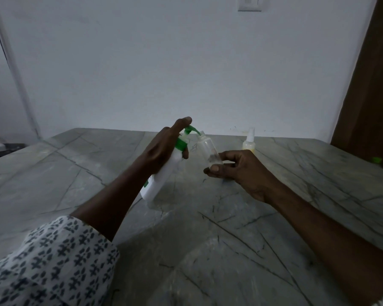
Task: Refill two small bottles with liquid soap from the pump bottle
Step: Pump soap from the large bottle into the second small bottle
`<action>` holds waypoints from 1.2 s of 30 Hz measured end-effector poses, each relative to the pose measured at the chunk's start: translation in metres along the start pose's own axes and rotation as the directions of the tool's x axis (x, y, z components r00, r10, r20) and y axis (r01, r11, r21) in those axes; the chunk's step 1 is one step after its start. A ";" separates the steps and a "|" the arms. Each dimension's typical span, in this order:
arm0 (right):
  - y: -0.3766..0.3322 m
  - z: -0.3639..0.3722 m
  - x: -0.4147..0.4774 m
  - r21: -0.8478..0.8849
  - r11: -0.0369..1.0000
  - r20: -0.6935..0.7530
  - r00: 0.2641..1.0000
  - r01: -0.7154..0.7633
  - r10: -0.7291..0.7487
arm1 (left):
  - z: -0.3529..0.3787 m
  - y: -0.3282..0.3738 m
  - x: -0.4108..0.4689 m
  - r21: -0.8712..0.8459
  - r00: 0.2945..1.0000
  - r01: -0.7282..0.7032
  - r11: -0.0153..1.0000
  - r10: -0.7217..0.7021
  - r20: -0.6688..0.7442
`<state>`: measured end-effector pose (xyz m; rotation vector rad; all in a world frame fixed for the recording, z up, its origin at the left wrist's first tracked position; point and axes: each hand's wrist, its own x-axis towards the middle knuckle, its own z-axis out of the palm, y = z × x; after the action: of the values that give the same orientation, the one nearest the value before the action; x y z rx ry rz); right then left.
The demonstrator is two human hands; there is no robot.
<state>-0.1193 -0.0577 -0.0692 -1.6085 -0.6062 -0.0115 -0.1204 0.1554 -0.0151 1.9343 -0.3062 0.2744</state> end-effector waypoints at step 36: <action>0.016 0.005 -0.002 0.158 0.987 -0.068 0.998 0.024 -0.013 | 0.008 -0.006 0.007 0.108 0.998 -0.060 0.992 0.063 -0.022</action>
<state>-0.1169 -0.0536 -0.0854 -1.4430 -0.5562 -0.0298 -0.1111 0.1499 -0.0209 2.0280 -0.3403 0.3622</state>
